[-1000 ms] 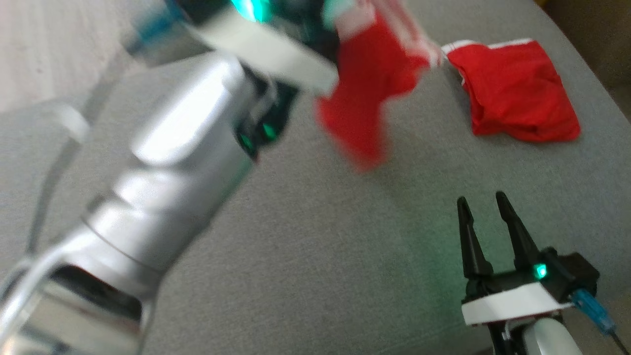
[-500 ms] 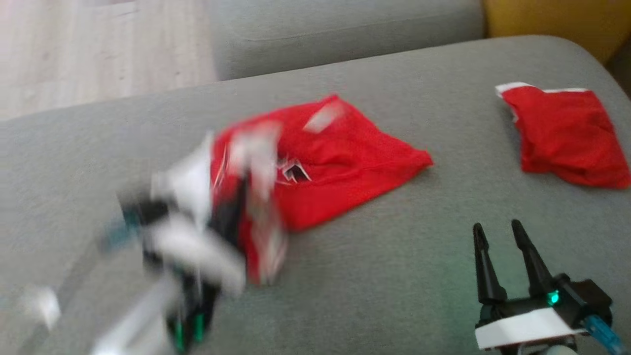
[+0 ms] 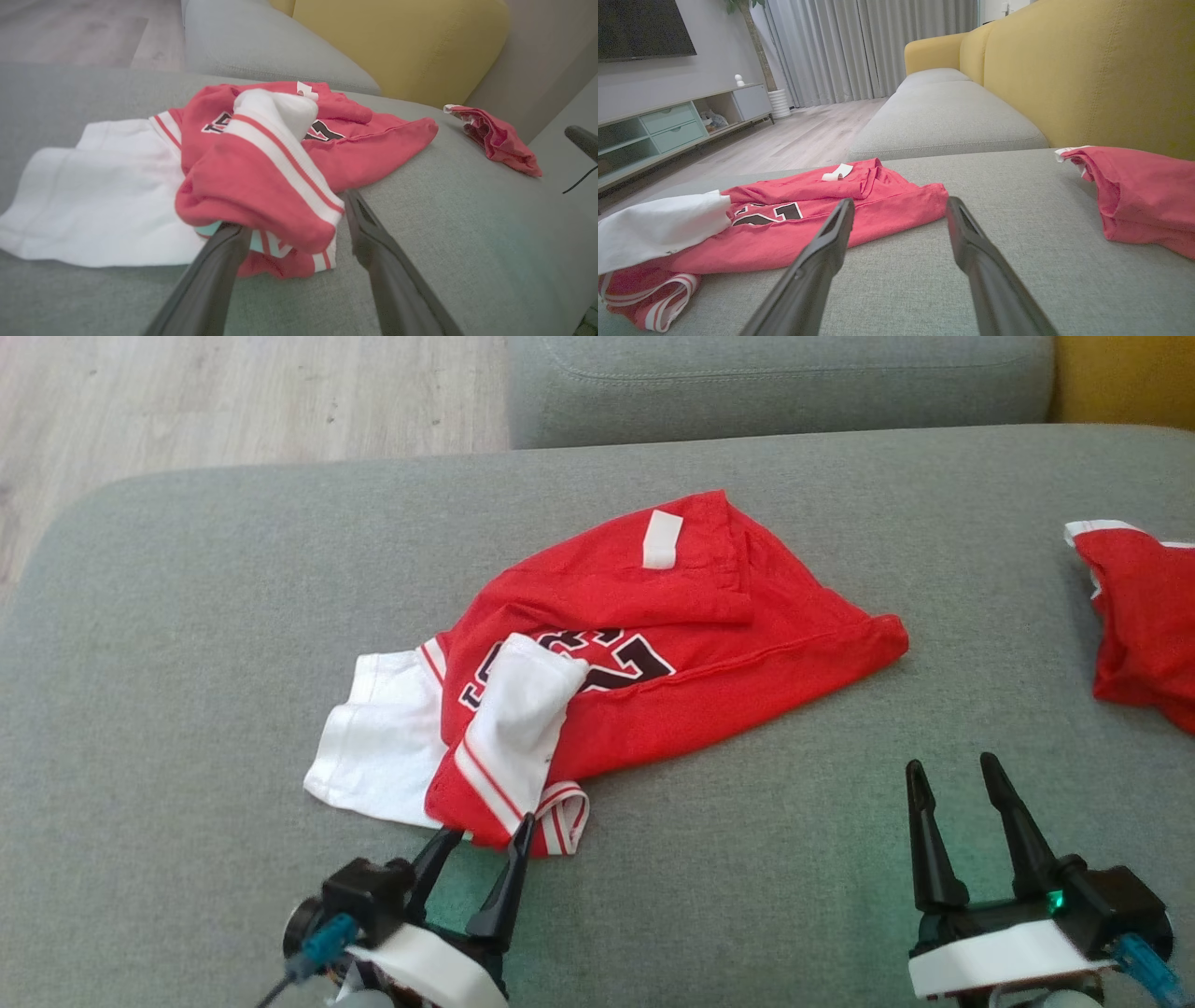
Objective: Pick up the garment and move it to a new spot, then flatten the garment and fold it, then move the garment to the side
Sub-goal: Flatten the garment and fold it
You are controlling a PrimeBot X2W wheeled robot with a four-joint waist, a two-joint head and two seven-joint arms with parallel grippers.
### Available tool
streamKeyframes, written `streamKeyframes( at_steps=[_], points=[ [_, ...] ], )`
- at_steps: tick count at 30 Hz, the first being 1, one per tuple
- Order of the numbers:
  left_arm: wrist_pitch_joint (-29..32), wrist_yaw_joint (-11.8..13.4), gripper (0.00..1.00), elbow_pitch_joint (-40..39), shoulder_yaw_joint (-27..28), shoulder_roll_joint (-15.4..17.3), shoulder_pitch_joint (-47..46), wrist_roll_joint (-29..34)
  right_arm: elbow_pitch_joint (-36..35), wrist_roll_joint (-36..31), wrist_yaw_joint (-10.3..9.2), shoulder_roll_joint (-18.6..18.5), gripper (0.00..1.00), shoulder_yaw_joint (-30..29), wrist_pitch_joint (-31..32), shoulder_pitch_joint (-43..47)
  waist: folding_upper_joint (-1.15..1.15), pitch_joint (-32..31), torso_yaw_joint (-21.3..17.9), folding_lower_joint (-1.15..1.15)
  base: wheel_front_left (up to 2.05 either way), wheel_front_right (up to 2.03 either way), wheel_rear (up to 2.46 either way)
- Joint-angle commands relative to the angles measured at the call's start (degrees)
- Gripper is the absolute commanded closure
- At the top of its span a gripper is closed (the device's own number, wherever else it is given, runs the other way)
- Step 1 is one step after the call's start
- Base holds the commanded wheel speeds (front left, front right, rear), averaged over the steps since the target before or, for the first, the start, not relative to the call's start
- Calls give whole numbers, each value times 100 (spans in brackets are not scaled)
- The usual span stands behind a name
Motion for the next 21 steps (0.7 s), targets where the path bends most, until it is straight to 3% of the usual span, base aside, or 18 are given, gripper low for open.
streamKeyframes(
  at_steps=[1,3,7,9,10,15,18,21],
  points=[
    [-70,181,0,-306,267,121,-98,319,-173,-48,-5,-34,0,104,-22,-104,0,6,27,0,0,0,0],
    [-70,386,0,-525,326,208,-60,557,-177,-56,-5,-34,0,115,-22,-103,0,4,34,0,0,0,0],
    [437,523,0,-1238,291,724,-310,806,-197,-80,-5,-34,0,109,-22,-71,0,30,78,0,0,0,0],
    [883,464,0,-1751,352,1127,-549,813,-189,-113,-5,-34,0,132,-22,-62,0,56,91,0,0,0,0],
    [883,464,0,-1751,352,1127,-549,813,-189,-113,-5,-34,0,132,-22,-62,0,56,91,0,0,0,0],
    [1859,217,0,-2690,778,2084,-1312,610,-191,-150,-5,-35,0,158,-22,-186,0,199,41,0,0,0,0],
    [2310,56,0,-2880,954,2375,-1820,539,-191,-157,-5,-35,0,202,-22,-305,0,311,-37,0,0,0,0],
    [2610,-109,0,-2874,1008,2458,-2345,634,-194,-146,-5,-35,0,239,-22,-428,0,454,-133,0,0,0,0]
  ],
)
